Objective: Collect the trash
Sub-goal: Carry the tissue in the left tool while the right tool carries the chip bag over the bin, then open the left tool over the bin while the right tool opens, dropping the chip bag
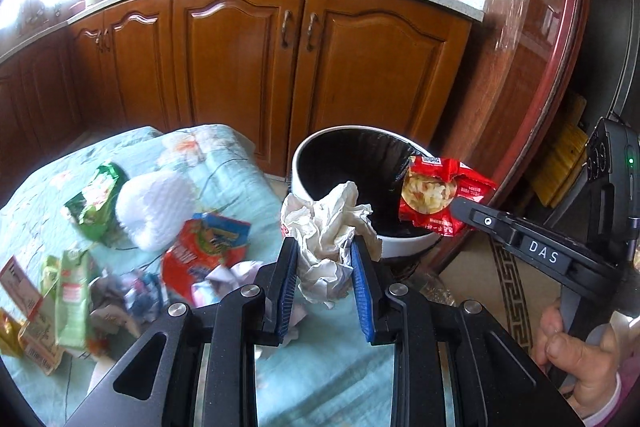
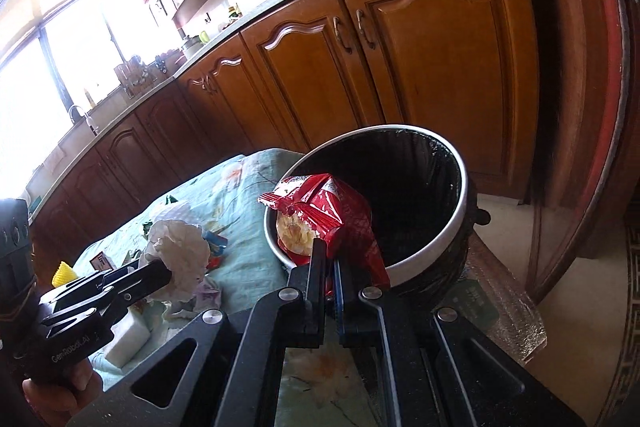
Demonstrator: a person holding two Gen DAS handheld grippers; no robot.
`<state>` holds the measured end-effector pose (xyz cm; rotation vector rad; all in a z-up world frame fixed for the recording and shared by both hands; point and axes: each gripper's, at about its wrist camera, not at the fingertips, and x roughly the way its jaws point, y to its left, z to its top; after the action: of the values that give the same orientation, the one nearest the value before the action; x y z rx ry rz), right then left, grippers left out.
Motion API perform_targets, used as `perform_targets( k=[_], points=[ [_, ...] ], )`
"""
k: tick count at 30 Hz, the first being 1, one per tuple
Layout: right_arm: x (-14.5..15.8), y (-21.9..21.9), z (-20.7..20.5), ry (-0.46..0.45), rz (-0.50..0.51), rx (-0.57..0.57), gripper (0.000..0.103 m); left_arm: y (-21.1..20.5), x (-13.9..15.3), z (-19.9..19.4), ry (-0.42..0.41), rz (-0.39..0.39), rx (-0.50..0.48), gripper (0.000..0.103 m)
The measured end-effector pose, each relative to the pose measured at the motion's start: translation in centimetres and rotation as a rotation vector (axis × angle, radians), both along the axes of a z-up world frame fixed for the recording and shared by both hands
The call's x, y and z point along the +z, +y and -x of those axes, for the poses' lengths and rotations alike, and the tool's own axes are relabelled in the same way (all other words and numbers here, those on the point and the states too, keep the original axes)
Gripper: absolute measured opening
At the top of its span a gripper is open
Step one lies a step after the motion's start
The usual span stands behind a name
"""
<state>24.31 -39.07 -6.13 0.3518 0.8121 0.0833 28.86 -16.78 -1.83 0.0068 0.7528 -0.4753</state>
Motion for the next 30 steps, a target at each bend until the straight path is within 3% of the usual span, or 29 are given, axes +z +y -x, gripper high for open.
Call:
perform_targets(
  k=[15,20,22,25,30],
  points=[
    [-1.6,-3.9,-4.9,0.076,0.024,-0.004,0.004,-6.7,-1.1,-7.9,0.055,-0.014,-0.043,0.026],
    [-2.3,-4.3,-6.4,0.109,0.058,0.005,0.008,-8.1,-1.8,-9.5,0.055,-0.024,-0.032,0.036],
    [-2.7,-4.5,-6.9,0.126,0.052,0.007,0.012,-8.7,-2.0,-9.7,0.059,-0.026,-0.035,0.049],
    [-3.0,-4.9,-6.9,0.134,0.042,0.002,0.032,-8.9,-2.3,-9.6,0.053,-0.041,-0.024,0.064],
    [-2.5,-5.5,-5.9,0.102,0.007,-0.02,0.046,-7.6,-2.4,-8.3,0.062,-0.021,-0.017,0.067]
  ],
)
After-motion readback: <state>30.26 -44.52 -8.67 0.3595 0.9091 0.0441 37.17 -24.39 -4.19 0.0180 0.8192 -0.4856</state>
